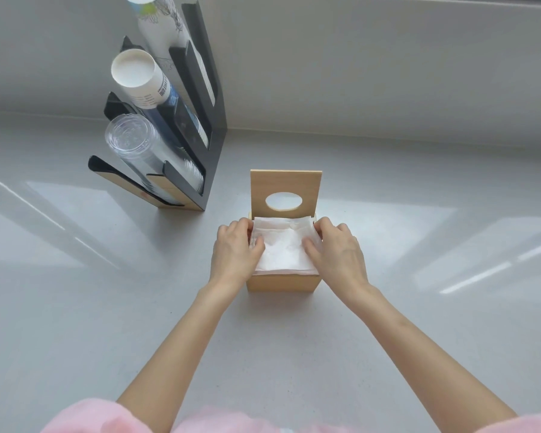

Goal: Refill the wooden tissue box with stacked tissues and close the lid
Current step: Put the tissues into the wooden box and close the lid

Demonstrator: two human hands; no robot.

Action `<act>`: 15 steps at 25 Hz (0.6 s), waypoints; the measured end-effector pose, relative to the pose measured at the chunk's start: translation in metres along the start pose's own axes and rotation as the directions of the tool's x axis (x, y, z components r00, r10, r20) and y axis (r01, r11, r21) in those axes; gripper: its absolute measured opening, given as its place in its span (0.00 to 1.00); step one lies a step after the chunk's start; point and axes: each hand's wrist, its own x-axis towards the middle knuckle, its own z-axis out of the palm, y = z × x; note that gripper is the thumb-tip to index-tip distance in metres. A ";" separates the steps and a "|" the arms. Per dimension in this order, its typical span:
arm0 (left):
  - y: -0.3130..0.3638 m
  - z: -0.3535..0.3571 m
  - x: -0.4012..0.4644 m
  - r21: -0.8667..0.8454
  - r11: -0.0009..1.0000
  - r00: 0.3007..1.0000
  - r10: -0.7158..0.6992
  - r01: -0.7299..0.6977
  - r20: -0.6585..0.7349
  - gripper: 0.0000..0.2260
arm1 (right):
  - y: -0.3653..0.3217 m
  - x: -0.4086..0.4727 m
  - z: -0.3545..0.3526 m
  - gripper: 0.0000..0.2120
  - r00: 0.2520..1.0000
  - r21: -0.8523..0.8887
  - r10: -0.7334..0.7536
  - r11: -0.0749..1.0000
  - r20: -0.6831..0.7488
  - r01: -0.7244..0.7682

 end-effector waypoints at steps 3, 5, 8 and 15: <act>0.001 0.003 -0.001 0.156 0.986 0.998 0.057 -0.055 -0.012 0.11 | 0.001 0.002 0.004 0.08 0.998 -0.127 -0.060 0.990 -0.028 0.056; 0.000 0.005 0.000 0.209 0.976 0.998 0.065 -0.061 -0.015 0.11 | 0.003 0.004 0.008 0.08 0.997 -0.158 -0.069 0.985 -0.023 0.065; -0.003 0.010 0.001 0.251 0.965 0.997 0.073 -0.076 0.021 0.12 | 0.005 0.008 0.016 0.08 0.997 -0.122 -0.067 0.991 -0.032 0.062; -0.006 0.017 0.006 0.388 0.912 0.990 0.114 -0.135 0.078 0.12 | 0.012 0.014 0.026 0.10 0.999 -0.208 0.019 0.978 0.028 -0.013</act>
